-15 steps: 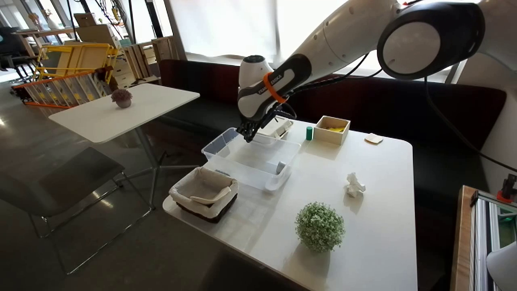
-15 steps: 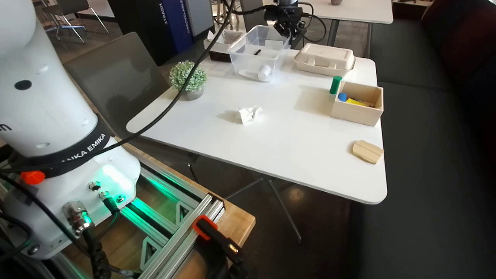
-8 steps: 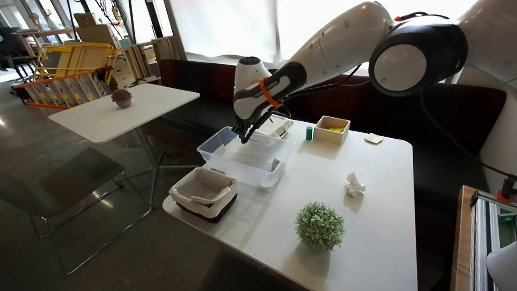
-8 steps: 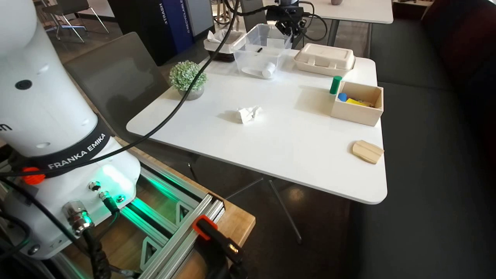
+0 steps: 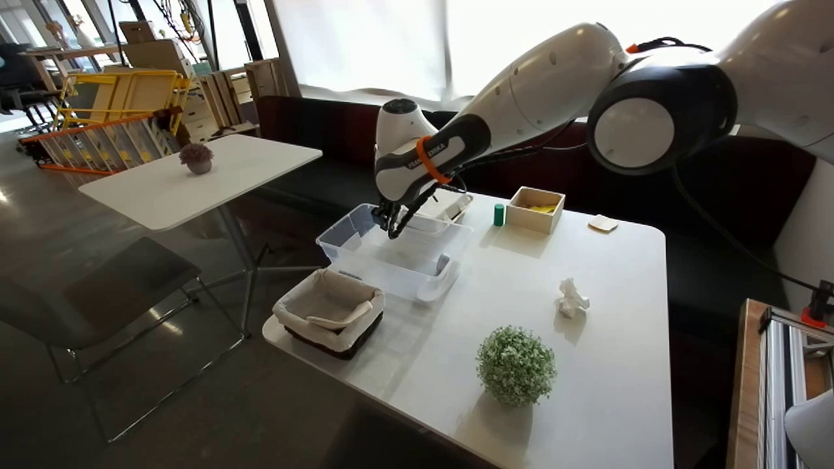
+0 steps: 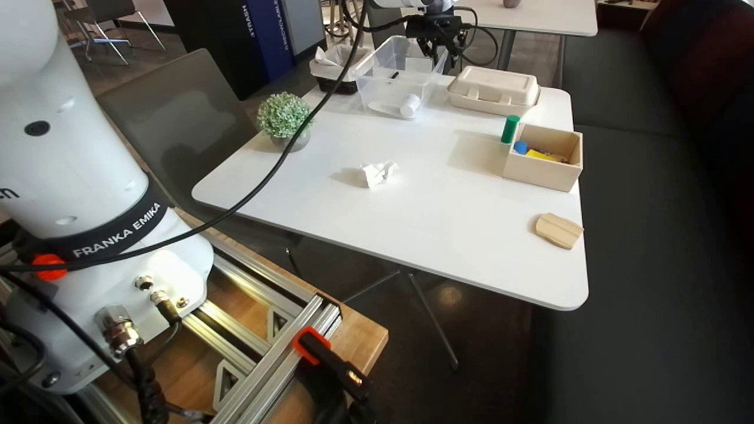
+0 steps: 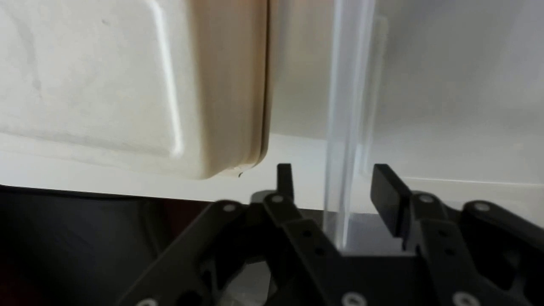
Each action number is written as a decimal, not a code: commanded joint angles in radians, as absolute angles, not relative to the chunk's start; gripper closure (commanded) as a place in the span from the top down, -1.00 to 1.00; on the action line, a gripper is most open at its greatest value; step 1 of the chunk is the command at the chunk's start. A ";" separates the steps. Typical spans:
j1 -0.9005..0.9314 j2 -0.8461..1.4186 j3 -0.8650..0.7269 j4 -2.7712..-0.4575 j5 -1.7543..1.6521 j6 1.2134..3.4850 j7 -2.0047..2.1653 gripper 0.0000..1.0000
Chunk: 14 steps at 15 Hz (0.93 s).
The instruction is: Move the clear container backwards.
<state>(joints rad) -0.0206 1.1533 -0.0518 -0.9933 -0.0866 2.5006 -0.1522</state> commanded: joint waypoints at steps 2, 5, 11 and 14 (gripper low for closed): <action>0.003 1.165 -0.071 -0.953 -0.124 2.448 -0.135 0.80; 0.017 1.136 -0.084 -0.965 -0.143 2.420 -0.133 1.00; 0.023 1.049 -0.091 -1.010 -0.177 2.401 -0.160 1.00; -0.006 0.947 -0.027 -1.108 -0.142 2.346 -0.231 1.00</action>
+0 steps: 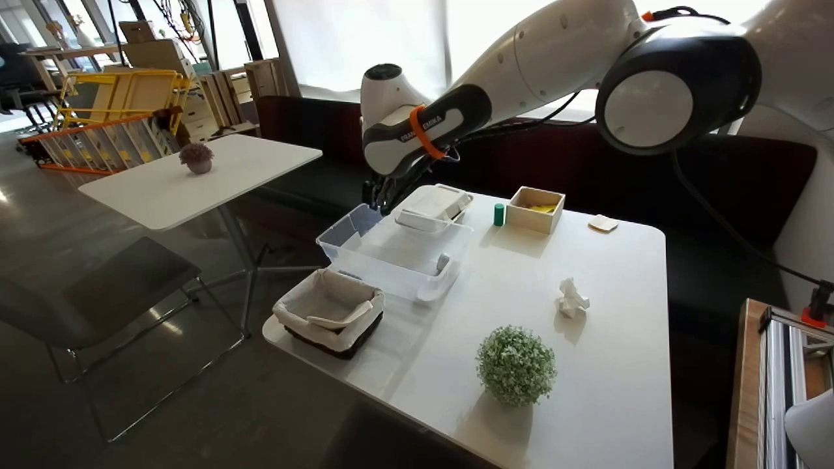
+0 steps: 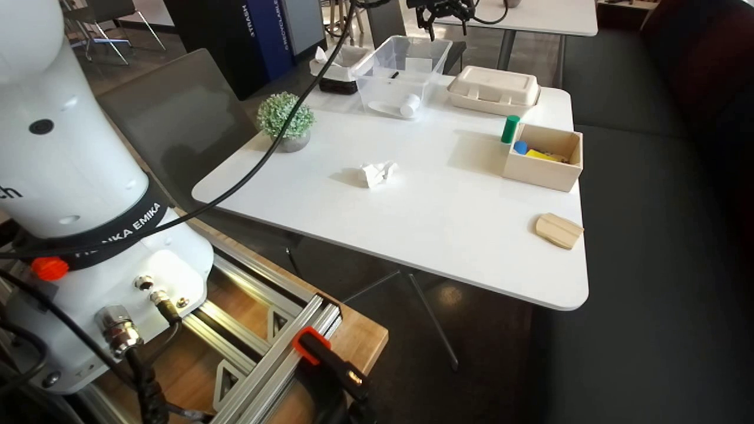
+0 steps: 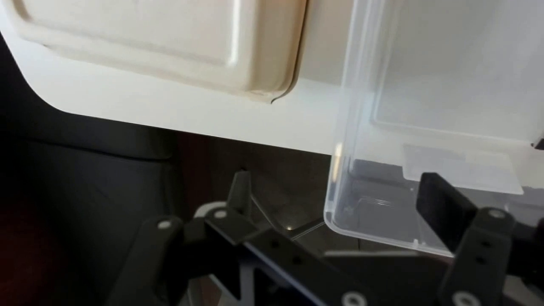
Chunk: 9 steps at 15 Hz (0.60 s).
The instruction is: Move the clear container backwards.
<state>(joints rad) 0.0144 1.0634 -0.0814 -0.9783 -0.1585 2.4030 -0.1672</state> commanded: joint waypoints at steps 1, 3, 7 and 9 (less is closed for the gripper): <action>-0.022 0.898 0.004 -1.167 -0.128 2.334 -0.274 1.00; -0.050 0.828 0.045 -1.248 -0.110 2.297 -0.340 1.00; -0.089 0.705 0.075 -1.416 -0.094 2.269 -0.410 1.00; -0.093 0.645 0.070 -1.505 -0.088 2.282 -0.390 1.00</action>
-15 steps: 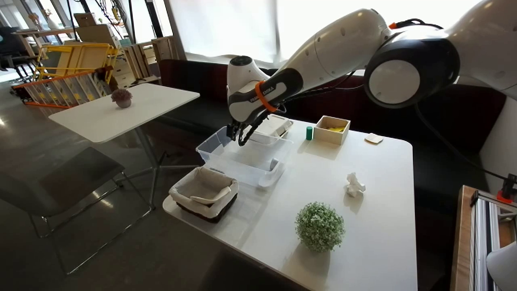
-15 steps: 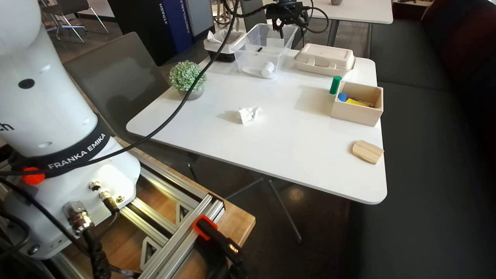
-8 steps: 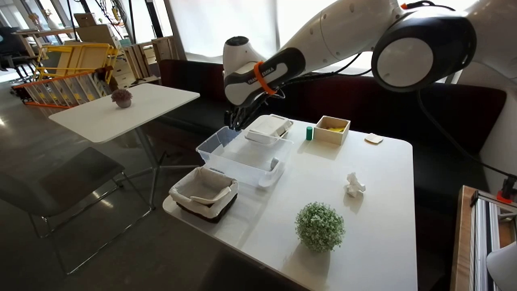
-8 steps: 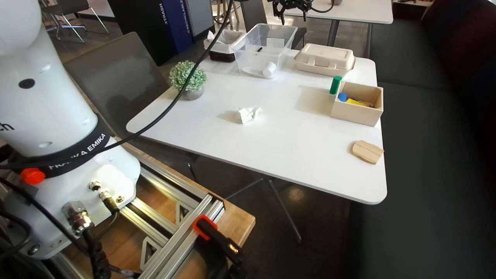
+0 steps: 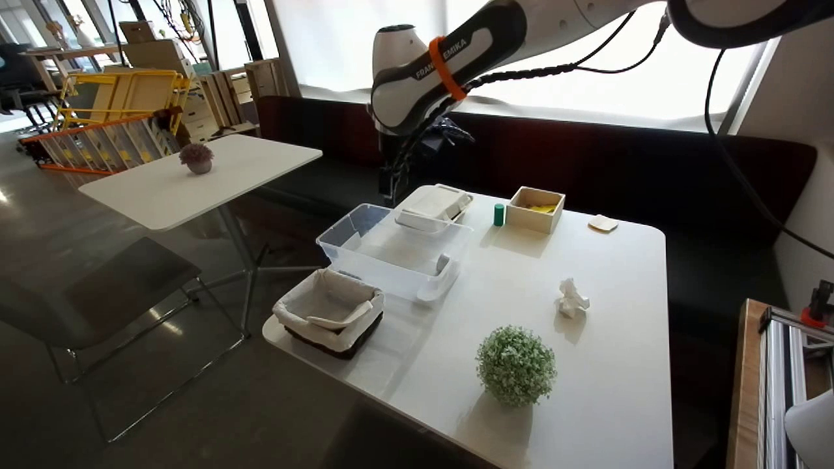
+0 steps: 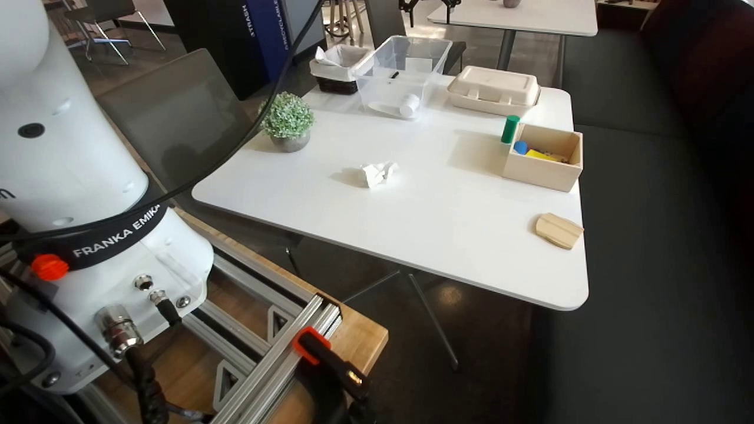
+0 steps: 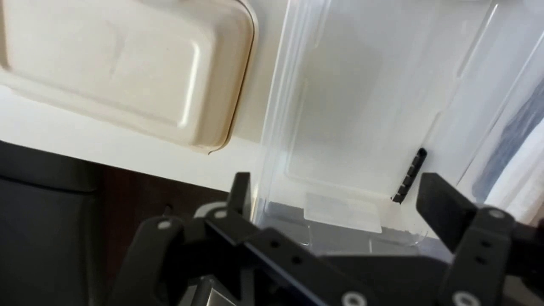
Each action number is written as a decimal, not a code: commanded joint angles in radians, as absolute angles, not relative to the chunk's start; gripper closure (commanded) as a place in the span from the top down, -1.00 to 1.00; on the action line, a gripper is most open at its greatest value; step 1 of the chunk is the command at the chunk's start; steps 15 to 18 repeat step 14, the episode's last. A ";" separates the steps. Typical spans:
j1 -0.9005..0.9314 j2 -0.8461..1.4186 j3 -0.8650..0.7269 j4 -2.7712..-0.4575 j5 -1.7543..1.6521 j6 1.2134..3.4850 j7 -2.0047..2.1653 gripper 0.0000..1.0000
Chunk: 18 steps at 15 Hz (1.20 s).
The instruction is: Move the clear container backwards.
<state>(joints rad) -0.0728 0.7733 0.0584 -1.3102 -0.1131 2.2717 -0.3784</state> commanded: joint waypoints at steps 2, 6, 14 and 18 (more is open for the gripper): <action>-0.102 0.588 0.078 -1.595 -0.068 2.300 -0.393 1.00; -0.083 0.467 0.053 -1.781 -0.064 2.256 -0.329 1.00; -0.059 0.401 0.005 -1.898 -0.092 2.250 -0.199 1.00; -0.059 0.401 0.005 -1.898 -0.092 2.250 -0.199 1.00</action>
